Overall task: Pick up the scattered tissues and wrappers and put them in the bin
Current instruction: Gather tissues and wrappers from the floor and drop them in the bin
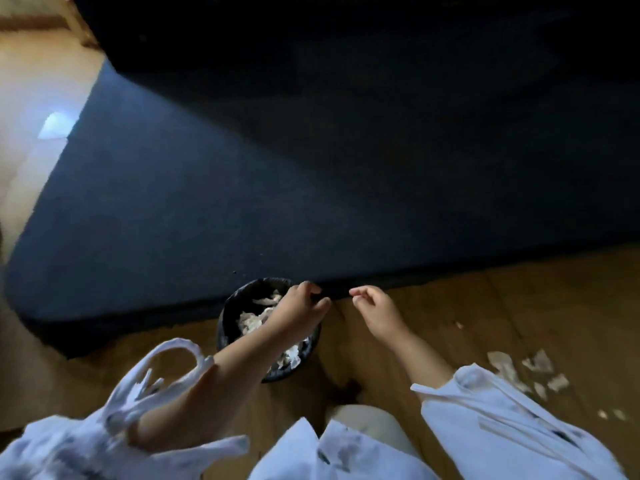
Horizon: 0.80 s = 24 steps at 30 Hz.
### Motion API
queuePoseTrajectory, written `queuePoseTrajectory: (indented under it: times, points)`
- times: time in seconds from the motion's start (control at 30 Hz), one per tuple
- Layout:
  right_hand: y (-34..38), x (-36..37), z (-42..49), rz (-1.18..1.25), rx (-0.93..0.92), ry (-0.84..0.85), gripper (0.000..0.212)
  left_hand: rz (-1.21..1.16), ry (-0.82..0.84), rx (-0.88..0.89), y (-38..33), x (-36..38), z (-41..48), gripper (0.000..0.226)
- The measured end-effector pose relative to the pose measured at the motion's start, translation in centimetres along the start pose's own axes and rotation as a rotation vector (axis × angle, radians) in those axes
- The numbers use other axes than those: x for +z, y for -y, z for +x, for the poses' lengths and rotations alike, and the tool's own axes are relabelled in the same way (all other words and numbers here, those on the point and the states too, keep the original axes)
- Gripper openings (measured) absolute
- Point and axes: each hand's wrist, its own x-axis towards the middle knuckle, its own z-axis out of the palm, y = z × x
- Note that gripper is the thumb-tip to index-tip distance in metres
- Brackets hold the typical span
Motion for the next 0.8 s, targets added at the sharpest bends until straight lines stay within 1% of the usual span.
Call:
queuePoseTrajectory:
  times: [0.2,0.3,0.37,0.43,0.53,0.63,0.8]
  points:
    - [-4.3,-10.7,-9.0,0.017,-0.008,-0.196,0.022,0.187,0.134,0.275,-9.7,4.4,-4.8,0.043]
    - [-8.6,-16.2,-13.3,-0.021,-0.002,-0.318,0.027,0.282,0.227,0.389,-14.8,9.1,-7.2,0.042]
    - [-12.6,-20.1,-16.4,-0.048,0.030,-0.386,0.029,0.352,0.306,0.449,-18.5,13.5,-8.8,0.042]
    - [-15.4,-22.6,-18.6,-0.092,0.074,-0.416,0.032,0.374,0.354,0.463,-20.7,17.0,-9.7,0.044]
    - [-20.3,-28.7,-22.3,-0.179,0.140,-0.442,0.039,0.358,0.396,0.461,-24.8,24.5,-11.5,0.047]
    - [-23.9,-34.2,-25.5,-0.211,0.145,-0.443,0.040,0.377,0.472,0.464,-28.0,31.3,-13.0,0.049]
    - [-28.7,-42.3,-28.2,-0.224,0.217,-0.457,0.041,0.372,0.500,0.402,-32.7,38.5,-15.4,0.046]
